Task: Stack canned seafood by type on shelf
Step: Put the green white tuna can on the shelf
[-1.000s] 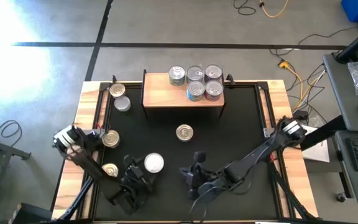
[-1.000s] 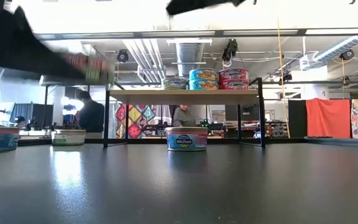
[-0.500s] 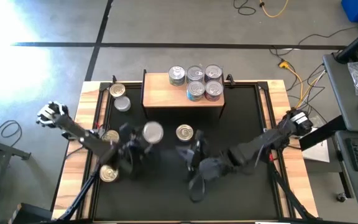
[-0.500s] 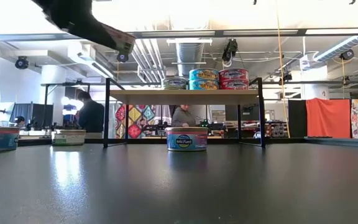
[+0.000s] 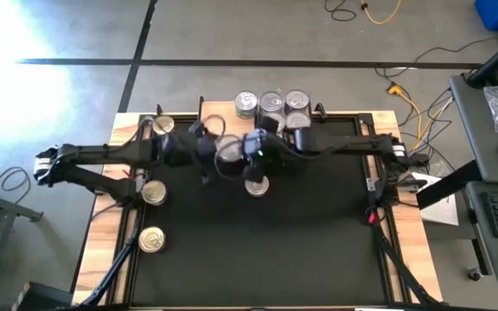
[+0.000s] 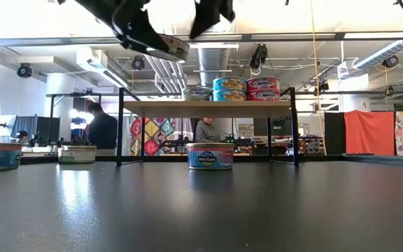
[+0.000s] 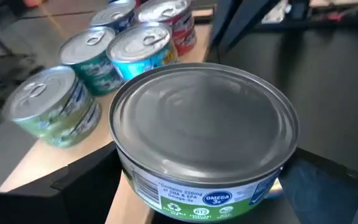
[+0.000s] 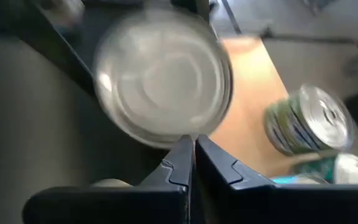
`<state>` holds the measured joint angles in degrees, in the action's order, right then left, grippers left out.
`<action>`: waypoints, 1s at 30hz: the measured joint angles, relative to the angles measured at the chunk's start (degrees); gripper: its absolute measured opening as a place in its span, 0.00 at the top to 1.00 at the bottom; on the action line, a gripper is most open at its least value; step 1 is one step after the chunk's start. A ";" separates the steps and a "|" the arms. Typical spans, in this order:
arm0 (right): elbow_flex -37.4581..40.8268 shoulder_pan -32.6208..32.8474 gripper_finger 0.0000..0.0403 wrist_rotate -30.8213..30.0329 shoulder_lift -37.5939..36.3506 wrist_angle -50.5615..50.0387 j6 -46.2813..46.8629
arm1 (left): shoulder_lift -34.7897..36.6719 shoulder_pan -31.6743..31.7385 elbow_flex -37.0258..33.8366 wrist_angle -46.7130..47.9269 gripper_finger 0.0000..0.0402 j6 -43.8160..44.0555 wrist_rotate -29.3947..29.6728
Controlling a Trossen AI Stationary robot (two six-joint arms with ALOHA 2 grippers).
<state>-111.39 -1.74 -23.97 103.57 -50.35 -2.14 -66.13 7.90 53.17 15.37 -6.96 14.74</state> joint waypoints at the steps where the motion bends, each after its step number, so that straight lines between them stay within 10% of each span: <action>1: 0.00 -1.01 0.97 0.12 0.58 -0.18 -0.63 | -0.21 2.21 0.05 -0.38 0.08 -0.69 -3.11; 16: 2.86 -11.71 0.97 18.59 1.25 8.76 -8.38 | -14.19 14.22 0.28 -12.72 0.07 1.45 -8.66; 30: 7.99 -17.79 0.97 21.87 3.92 7.81 -8.33 | -21.81 19.24 0.37 -20.76 0.05 3.01 -20.22</action>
<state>-103.41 -19.53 -2.09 107.48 -42.54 -10.47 -87.94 27.14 53.54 -5.39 -3.95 -5.47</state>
